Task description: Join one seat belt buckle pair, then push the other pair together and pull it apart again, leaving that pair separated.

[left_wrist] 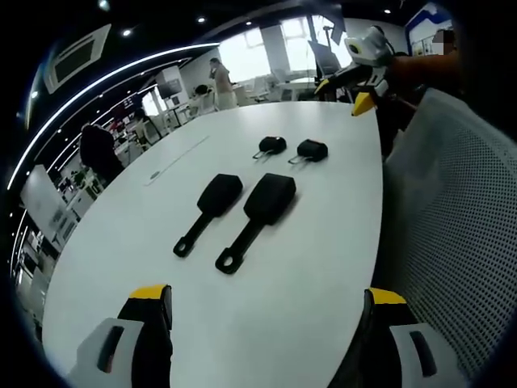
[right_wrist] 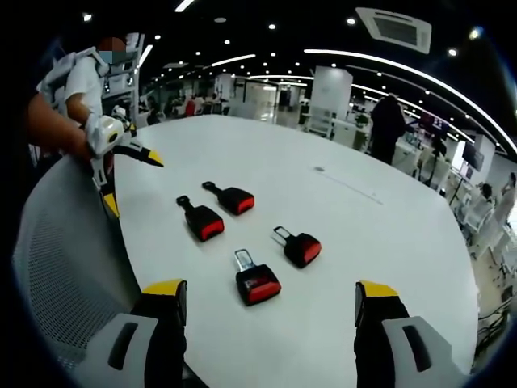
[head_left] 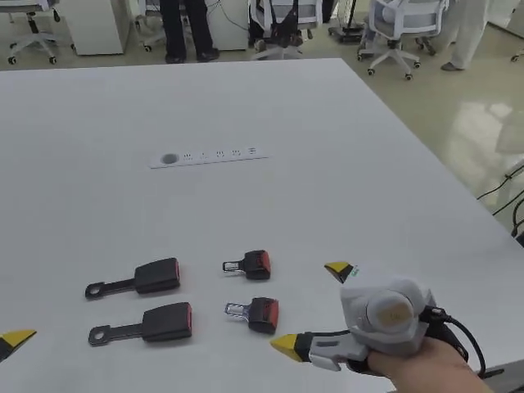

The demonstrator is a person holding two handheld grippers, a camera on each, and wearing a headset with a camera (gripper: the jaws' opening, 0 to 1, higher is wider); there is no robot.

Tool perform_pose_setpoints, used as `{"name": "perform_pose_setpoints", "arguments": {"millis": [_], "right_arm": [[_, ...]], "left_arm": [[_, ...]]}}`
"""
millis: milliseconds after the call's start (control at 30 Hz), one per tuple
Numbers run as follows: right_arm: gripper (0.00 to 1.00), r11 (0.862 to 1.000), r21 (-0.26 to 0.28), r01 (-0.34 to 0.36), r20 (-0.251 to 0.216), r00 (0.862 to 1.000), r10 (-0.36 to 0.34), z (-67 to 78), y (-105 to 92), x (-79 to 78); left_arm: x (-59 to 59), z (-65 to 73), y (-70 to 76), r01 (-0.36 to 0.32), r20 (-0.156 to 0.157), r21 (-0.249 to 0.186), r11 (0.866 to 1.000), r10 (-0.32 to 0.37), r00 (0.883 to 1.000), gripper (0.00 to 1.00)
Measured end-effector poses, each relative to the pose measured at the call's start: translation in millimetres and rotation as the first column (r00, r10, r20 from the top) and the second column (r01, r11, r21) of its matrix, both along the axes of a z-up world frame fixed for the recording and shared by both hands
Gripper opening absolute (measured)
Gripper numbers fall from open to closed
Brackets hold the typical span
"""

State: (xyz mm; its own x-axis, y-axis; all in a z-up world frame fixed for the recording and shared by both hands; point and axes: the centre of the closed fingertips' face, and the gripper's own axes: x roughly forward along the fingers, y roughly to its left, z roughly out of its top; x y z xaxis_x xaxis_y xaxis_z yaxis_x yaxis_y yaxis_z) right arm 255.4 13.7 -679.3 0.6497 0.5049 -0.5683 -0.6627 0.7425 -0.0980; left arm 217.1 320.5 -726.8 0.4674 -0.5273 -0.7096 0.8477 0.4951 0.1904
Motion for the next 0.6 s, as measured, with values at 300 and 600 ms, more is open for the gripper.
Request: {"name": "perform_pose_setpoints", "arguments": {"millis": [300, 600], "right_arm": [[0.87, 1.000, -0.007, 0.001, -0.003, 1.000, -0.001, -1.6, -2.7, 0.1], [0.87, 1.000, -0.011, -0.001, -0.002, 1.000, 0.001, -2.4, -3.8, 1.3]], "left_arm": [[3.7, -6.2, 4.1, 0.003, 0.000, 0.005, 1.000, -0.003, 1.000, 1.00], [4.4, -9.8, 6.1, 0.007, 0.003, 0.016, 1.000, -0.007, 1.000, 1.00]]}}
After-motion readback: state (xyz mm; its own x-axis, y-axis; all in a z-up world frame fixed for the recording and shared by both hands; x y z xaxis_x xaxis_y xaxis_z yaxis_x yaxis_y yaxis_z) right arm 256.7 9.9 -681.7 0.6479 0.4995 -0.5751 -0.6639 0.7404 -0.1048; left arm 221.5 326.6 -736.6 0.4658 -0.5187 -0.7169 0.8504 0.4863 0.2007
